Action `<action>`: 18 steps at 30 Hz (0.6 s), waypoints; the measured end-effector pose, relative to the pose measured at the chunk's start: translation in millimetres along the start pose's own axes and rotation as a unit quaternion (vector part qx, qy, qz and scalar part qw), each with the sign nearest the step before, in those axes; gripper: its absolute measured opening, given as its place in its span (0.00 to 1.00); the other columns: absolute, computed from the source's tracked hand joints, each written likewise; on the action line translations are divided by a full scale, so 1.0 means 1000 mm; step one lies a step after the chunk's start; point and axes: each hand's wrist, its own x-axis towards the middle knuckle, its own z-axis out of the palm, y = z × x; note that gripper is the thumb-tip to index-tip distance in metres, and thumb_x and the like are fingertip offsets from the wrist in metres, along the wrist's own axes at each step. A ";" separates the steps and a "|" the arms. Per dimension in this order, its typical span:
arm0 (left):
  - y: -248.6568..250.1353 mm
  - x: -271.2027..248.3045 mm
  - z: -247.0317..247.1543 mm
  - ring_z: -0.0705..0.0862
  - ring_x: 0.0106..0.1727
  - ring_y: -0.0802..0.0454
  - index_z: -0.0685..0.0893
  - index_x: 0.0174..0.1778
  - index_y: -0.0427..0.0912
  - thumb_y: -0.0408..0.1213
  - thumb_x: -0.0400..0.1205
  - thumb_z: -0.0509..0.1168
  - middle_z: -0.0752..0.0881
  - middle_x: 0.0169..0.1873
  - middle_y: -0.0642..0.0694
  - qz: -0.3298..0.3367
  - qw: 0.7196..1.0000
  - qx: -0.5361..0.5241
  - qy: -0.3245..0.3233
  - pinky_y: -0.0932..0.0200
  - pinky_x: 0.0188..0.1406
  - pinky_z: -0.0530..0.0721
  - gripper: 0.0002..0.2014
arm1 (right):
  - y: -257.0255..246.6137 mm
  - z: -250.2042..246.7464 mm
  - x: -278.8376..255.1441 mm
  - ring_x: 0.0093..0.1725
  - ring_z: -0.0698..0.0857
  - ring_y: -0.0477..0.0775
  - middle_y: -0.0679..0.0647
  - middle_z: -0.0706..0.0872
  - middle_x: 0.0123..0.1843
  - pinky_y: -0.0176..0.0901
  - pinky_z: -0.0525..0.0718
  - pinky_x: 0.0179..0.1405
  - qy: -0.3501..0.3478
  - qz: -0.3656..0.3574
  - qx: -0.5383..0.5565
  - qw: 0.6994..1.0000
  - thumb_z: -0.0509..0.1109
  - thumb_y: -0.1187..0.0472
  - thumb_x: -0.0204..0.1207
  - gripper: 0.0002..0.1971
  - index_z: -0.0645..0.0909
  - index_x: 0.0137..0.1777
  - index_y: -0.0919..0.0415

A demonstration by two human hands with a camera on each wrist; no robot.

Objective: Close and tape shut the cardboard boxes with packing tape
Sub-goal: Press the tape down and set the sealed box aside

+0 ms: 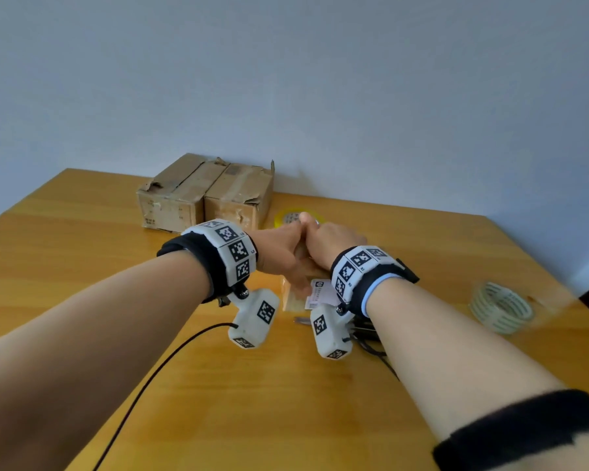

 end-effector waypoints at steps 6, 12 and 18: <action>0.006 -0.002 -0.006 0.78 0.64 0.47 0.60 0.79 0.49 0.45 0.69 0.82 0.74 0.67 0.49 -0.066 0.993 0.096 -0.037 0.45 0.68 0.80 0.48 | 0.027 -0.001 0.006 0.67 0.83 0.67 0.64 0.88 0.66 0.66 0.73 0.73 0.011 0.059 -0.056 0.997 0.31 0.27 0.83 0.49 0.87 0.65 0.59; 0.042 0.011 0.015 0.61 0.82 0.43 0.53 0.85 0.43 0.61 0.68 0.78 0.64 0.81 0.45 -0.055 0.966 0.253 -0.011 0.41 0.78 0.65 0.57 | 0.032 -0.002 0.009 0.59 0.84 0.64 0.64 0.88 0.65 0.57 0.75 0.62 0.003 0.035 0.027 0.999 0.37 0.39 0.90 0.36 0.84 0.66 0.58; 0.043 0.013 0.016 0.65 0.79 0.44 0.59 0.82 0.45 0.63 0.66 0.79 0.67 0.79 0.47 -0.069 0.958 0.278 -0.026 0.40 0.74 0.68 0.54 | 0.067 -0.013 0.007 0.59 0.85 0.66 0.67 0.87 0.66 0.58 0.80 0.65 -0.004 0.069 0.039 0.997 0.35 0.40 0.90 0.37 0.80 0.73 0.60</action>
